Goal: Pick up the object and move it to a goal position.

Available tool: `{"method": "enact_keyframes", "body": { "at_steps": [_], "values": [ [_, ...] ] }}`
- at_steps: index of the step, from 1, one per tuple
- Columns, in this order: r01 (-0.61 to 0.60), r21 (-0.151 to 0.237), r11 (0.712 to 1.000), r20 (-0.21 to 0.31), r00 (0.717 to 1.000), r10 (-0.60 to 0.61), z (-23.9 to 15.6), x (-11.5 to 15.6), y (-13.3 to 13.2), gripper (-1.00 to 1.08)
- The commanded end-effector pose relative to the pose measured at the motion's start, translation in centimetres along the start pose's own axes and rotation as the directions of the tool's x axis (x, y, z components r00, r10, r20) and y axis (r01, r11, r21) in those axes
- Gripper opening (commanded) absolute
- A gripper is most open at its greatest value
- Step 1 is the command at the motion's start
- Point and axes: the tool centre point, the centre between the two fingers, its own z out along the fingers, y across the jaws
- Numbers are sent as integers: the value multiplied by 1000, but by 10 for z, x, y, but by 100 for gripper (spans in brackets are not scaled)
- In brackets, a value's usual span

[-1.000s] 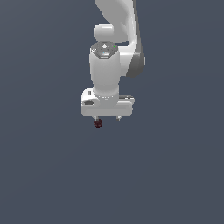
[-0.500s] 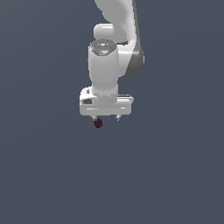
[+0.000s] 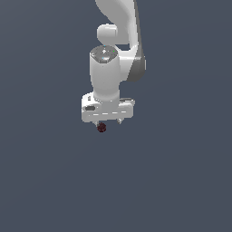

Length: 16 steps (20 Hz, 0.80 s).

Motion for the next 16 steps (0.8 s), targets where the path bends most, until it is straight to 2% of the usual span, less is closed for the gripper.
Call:
{"method": "enact_keyframes", "body": {
  "at_steps": [1,8,16],
  "values": [
    [47,0,999,3,999,-47,5,-4,3,100],
    [210,2,978,14,978,-210,24,-18,11,100],
    [396,10,918,23,918,-396,45,-35,20,100]
  ]
}}
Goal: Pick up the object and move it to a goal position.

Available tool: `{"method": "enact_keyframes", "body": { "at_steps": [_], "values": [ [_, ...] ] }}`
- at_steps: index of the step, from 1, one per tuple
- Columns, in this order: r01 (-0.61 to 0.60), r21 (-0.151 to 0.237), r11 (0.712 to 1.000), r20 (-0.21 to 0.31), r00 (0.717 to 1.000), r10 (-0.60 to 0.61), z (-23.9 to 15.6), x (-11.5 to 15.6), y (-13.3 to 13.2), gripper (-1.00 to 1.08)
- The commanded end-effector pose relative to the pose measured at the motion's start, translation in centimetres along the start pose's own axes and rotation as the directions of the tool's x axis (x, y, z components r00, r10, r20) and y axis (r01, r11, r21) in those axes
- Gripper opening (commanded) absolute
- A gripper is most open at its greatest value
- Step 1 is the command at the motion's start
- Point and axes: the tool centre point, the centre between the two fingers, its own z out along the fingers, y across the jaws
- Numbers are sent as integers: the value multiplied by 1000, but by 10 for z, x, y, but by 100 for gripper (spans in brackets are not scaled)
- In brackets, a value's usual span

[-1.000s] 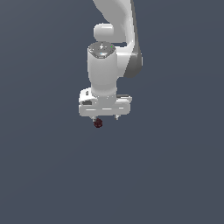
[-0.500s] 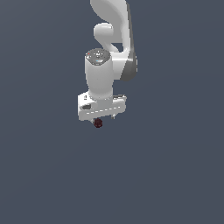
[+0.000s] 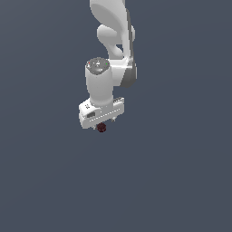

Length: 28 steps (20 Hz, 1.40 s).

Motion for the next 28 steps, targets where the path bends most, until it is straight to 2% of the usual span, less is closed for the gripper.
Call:
{"method": "enact_keyframes", "body": {
  "at_steps": [1,6,11,20,28],
  "values": [
    [63,2,998,3,998,-63,7,-6,0,100],
    [185,8,983,7,983,-185,19,-18,1,100],
    [304,15,953,9,953,-304,31,-29,0,100],
    [499,29,866,6,866,-499,51,-50,-2,100],
    [599,37,800,1,800,-600,62,-61,-4,100]
  ]
}}
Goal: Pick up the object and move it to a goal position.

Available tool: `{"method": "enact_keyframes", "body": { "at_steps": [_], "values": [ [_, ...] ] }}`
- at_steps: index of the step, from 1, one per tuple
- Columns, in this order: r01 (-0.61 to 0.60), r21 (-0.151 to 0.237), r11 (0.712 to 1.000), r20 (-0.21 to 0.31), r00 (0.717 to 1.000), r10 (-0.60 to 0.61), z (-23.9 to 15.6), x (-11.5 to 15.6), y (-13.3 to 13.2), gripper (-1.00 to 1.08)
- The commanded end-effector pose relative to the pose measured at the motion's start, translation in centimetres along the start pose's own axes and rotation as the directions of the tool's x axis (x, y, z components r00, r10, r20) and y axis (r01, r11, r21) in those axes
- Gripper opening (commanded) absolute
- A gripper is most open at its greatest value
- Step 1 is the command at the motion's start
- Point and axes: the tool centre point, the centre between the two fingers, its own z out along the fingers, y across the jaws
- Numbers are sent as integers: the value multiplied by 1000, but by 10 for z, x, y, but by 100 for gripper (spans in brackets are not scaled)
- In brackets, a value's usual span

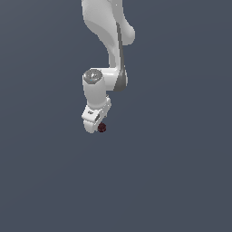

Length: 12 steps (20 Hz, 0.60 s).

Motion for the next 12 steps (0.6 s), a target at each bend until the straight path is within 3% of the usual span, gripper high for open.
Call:
{"method": "enact_keyframes", "body": {
  "at_steps": [1,12],
  "values": [
    [30,1,1000,-1,1000,-30,2,-2,-2,100],
    [56,3,998,-1,998,-56,8,-4,-4,100]
  ]
}}
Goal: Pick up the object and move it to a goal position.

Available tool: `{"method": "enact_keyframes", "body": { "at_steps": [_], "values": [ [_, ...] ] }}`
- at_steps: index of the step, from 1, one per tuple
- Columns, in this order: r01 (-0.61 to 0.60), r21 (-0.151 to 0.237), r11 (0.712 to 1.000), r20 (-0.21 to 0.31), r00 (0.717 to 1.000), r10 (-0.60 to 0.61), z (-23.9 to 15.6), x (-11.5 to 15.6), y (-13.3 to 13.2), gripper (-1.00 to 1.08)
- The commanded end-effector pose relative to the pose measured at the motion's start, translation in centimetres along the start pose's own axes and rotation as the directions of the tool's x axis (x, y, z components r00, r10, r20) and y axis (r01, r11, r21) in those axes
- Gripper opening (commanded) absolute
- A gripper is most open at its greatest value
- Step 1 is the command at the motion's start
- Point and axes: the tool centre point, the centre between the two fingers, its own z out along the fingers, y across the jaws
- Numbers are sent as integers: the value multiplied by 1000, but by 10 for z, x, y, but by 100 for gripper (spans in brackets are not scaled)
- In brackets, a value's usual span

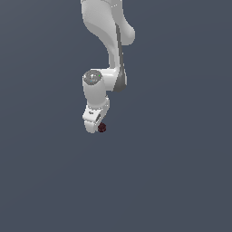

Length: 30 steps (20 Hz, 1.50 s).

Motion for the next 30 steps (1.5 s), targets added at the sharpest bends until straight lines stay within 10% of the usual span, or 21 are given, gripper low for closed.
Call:
{"method": "enact_keyframes", "body": {
  "at_steps": [1,15,16,30],
  "values": [
    [1,1,1000,0,1000,-1,4,0,0,100],
    [5,1,1000,0,1000,-5,49,0,-1,100],
    [5,1,1000,0,1000,-5,49,0,-1,-100],
    [4,-1,1000,0,1000,-4,45,3,-2,-100]
  ]
}}
